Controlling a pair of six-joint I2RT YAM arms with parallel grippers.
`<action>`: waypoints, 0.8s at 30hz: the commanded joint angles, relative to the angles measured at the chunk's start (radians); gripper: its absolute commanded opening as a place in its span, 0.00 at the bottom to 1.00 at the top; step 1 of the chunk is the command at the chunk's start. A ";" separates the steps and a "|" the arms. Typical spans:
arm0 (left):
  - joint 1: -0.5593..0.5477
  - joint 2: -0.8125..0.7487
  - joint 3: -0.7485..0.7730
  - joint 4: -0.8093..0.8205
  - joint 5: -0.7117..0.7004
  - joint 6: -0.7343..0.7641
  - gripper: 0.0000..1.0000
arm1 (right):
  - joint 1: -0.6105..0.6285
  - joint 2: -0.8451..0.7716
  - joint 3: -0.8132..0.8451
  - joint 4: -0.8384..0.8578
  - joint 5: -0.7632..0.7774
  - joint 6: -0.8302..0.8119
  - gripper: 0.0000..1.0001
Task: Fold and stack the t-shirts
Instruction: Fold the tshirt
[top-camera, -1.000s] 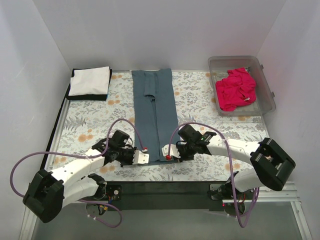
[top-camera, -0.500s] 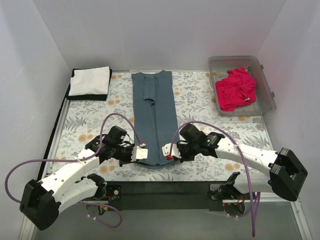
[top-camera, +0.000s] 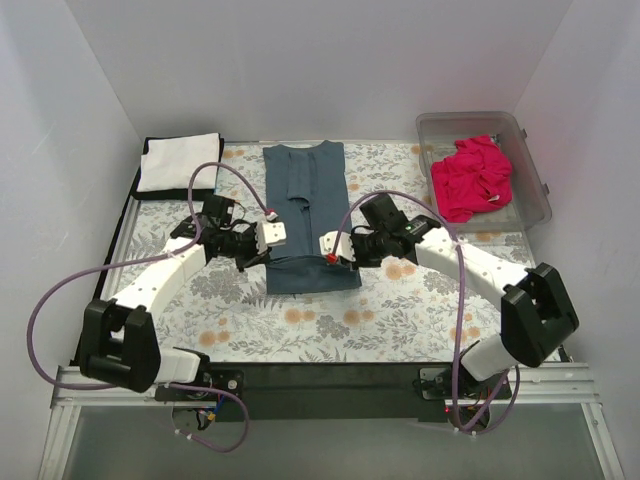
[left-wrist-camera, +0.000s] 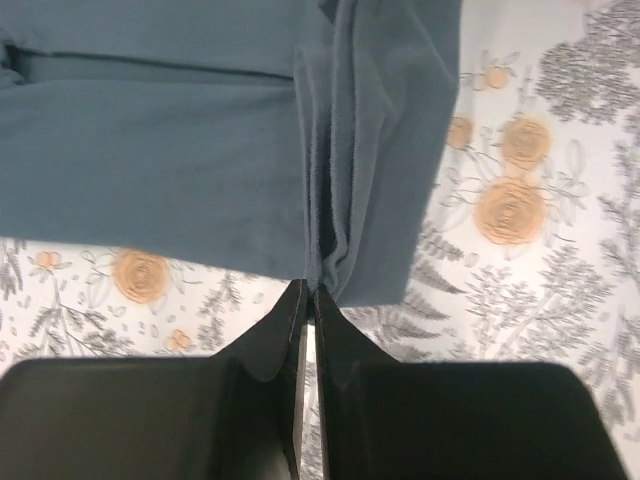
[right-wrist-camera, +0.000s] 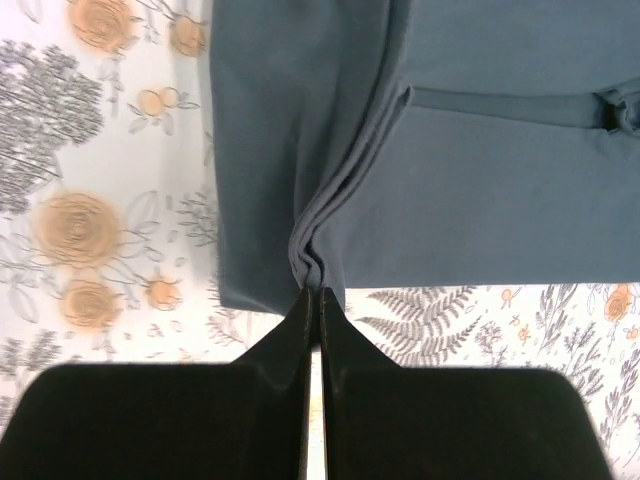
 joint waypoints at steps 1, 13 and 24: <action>0.021 0.090 0.083 0.094 0.035 0.038 0.00 | -0.051 0.096 0.109 -0.001 -0.030 -0.104 0.01; 0.124 0.434 0.345 0.190 0.057 0.081 0.00 | -0.188 0.429 0.456 -0.002 -0.076 -0.206 0.01; 0.162 0.647 0.513 0.285 0.037 0.067 0.00 | -0.238 0.647 0.682 0.004 -0.087 -0.214 0.01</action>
